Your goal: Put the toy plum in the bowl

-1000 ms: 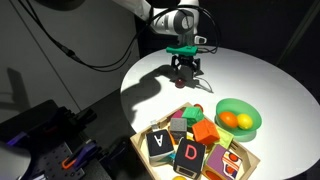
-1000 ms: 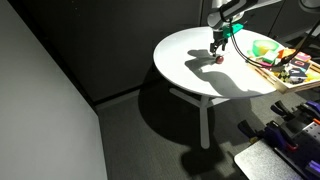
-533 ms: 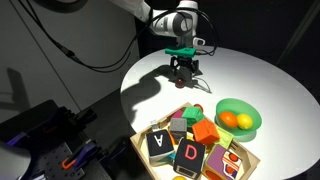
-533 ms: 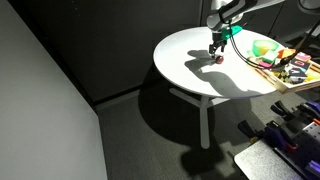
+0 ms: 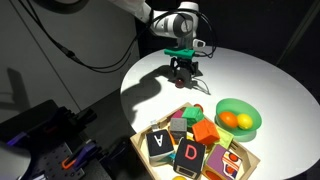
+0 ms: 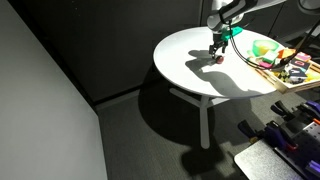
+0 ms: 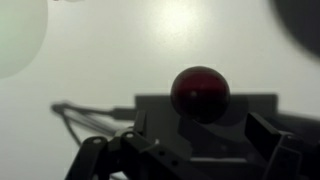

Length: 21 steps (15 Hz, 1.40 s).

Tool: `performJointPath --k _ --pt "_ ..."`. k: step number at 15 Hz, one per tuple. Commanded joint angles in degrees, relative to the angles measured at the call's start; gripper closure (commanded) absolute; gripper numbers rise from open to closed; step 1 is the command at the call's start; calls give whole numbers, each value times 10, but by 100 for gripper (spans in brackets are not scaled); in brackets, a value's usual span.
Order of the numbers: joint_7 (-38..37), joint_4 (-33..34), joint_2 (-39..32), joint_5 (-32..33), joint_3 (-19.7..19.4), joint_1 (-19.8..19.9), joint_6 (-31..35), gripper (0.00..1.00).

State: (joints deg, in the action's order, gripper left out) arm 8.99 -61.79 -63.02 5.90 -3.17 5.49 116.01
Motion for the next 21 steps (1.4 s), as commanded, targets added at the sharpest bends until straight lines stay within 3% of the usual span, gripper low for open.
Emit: performJointPath --k 1,2,7,17,21 --pt "-10 9 -5 -10 4 5 -19 25" --pt "-10 11 -7 -9 3 4 -23 27" --pt "-9 16 -9 -4 1 1 -37 66" --pt "-17 -18 39 -1 -1 -6 11 66" --pt "-29 -28 57 2 -7 -9 -2 66"
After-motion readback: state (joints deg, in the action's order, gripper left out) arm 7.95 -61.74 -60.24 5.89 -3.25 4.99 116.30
